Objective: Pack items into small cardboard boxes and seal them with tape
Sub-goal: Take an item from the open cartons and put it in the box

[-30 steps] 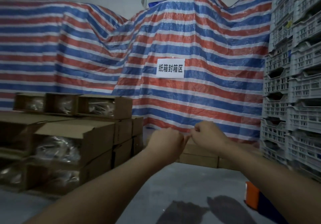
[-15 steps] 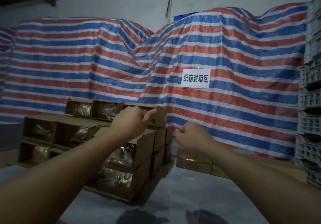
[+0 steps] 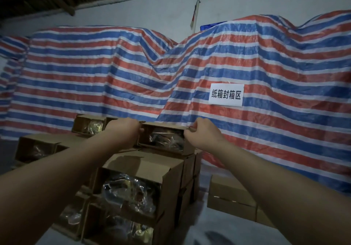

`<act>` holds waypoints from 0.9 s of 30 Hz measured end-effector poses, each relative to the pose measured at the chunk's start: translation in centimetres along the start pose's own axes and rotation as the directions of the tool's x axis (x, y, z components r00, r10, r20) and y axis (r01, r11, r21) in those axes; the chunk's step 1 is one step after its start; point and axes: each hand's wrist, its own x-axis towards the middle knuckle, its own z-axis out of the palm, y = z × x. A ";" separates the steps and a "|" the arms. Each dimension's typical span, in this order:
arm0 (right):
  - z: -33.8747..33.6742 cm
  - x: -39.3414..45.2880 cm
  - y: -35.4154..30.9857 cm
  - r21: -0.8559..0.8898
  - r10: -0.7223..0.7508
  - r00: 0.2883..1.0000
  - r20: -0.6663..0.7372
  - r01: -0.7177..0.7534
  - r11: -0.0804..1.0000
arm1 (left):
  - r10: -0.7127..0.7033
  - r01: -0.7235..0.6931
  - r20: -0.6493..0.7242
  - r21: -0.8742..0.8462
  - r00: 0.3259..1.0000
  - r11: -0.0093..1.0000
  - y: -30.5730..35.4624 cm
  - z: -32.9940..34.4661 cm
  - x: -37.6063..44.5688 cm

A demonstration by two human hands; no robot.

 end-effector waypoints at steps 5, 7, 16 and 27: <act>2.6 3.7 0.5 -0.062 -0.014 1.000 0.003 0.014 0.998 | -0.018 0.019 -0.009 0.054 1.000 0.998 0.1 1.7 4.0; 3.6 4.7 0.4 -0.080 -0.020 0.999 0.041 0.024 0.997 | 0.033 -0.020 -0.094 0.138 0.995 0.990 0.0 2.6 4.9; 6.4 5.1 0.3 -0.163 -0.141 0.988 -0.069 0.128 0.978 | 0.143 -0.129 -0.098 0.136 0.985 0.982 -0.2 4.9 7.1; 1.3 4.8 2.4 0.075 -0.117 0.983 -0.138 0.129 0.989 | 0.157 -0.155 -0.125 0.020 0.980 0.988 2.5 2.5 6.2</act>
